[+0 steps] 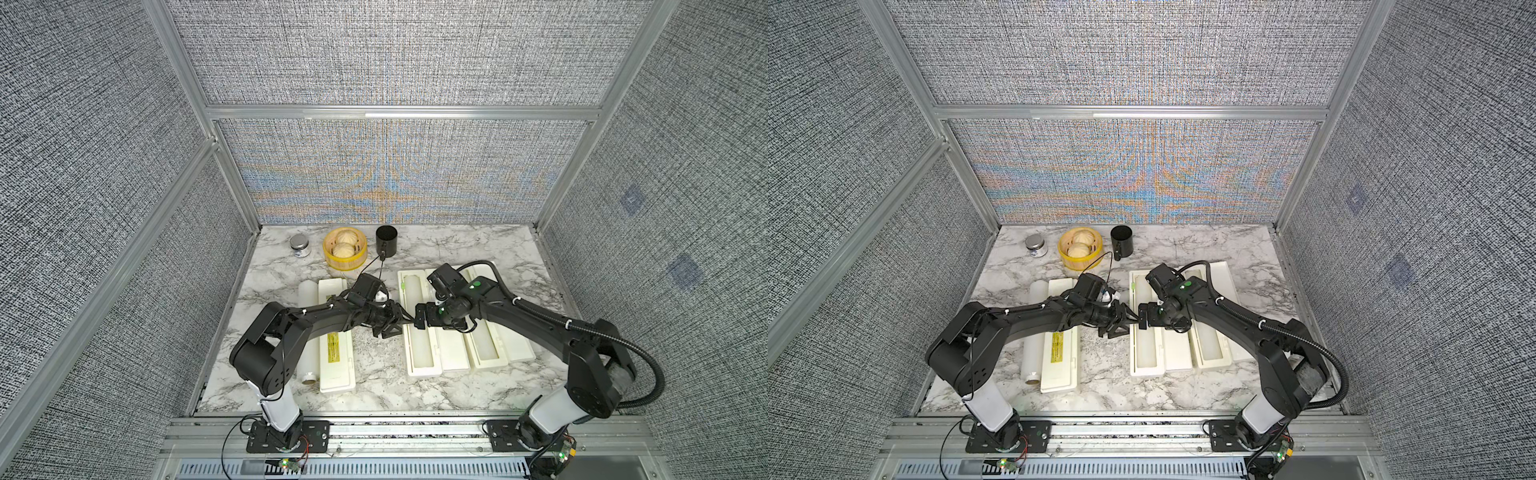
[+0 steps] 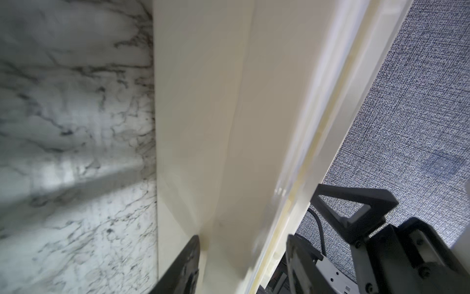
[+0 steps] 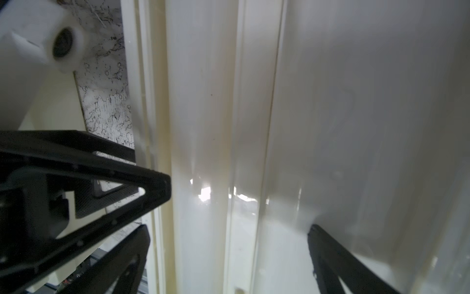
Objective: Put plastic wrap rolls into dispensers
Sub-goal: Open the lid of the plastic wrap cutting box.
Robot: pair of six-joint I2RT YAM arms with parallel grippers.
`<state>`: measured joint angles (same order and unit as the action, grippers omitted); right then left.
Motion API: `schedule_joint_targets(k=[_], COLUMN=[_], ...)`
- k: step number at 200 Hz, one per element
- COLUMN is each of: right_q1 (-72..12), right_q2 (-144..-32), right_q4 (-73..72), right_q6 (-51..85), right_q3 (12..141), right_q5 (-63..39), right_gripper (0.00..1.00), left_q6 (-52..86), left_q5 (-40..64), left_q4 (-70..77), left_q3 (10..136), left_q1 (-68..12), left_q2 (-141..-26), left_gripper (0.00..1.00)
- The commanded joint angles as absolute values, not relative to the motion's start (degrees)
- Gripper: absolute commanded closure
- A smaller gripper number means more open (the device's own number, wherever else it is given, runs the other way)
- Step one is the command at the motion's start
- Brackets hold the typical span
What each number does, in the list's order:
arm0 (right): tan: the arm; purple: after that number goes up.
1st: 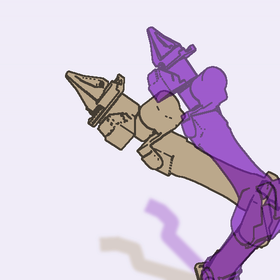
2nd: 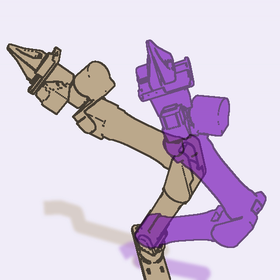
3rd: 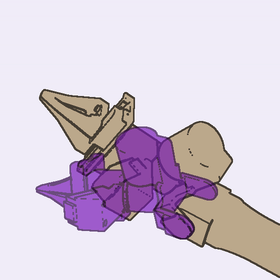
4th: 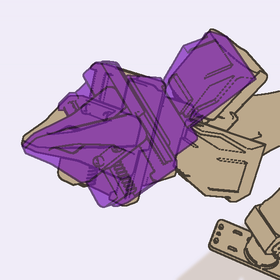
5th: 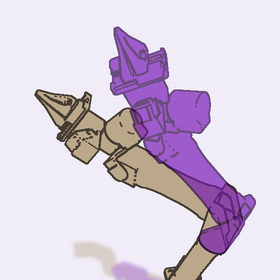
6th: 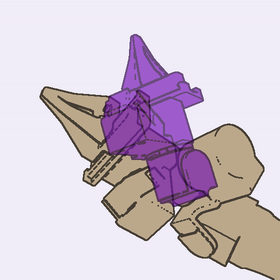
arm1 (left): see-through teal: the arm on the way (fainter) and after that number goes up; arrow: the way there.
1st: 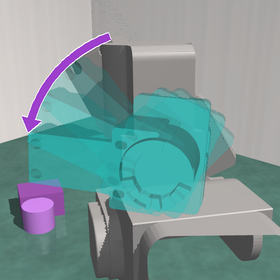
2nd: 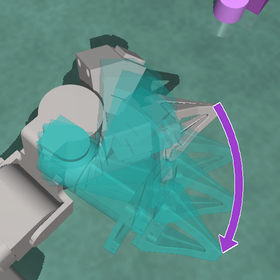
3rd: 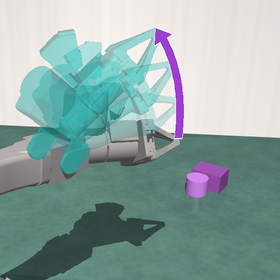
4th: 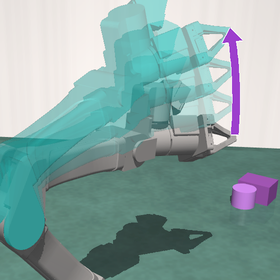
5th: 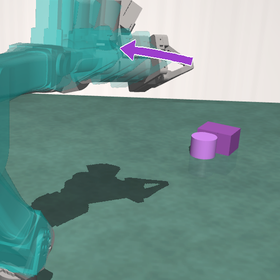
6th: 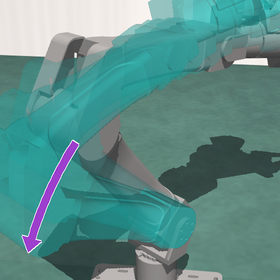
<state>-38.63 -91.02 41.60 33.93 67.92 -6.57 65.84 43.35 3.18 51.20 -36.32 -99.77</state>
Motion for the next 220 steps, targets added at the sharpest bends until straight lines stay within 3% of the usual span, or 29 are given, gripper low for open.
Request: schedule_joint_targets(k=[1,44,118,151,220], right_q1=[-38.6,-39.0,-46.2,-49.6,-53.3], right_q2=[-91.6,-90.2,-93.1,-97.7,-104.2], right_q4=[41.1,43.9,47.5,46.6,45.7], right_q6=[33.1,32.6,32.3,32.2,31.9], right_q3=[68.8,70.1,78.8,83.7,89.0], right_q5=[-7.8,-5.4,-1.7,-3.9,-6.8], right_gripper=[0.02,0.02,0.01,0.01,0.01], left_q6=[67.9,63.9,44.8,37.4,27.6], left_q5=[44.7,43.4,33.9,20.8,11.0], left_q4=[8.5,2.6,-32.0,-48.9,-56.2], left_q3=[51.8,52.7,57.5,59.2,57.3], left_q1=[-36.7,-36.2,-27.0,-21.6,-12.4], left_q2=[-100.2,-98.4,-81.0,-74.6,-73.2], left_gripper=[0.47,0.47,0.38,0.31,0.25])
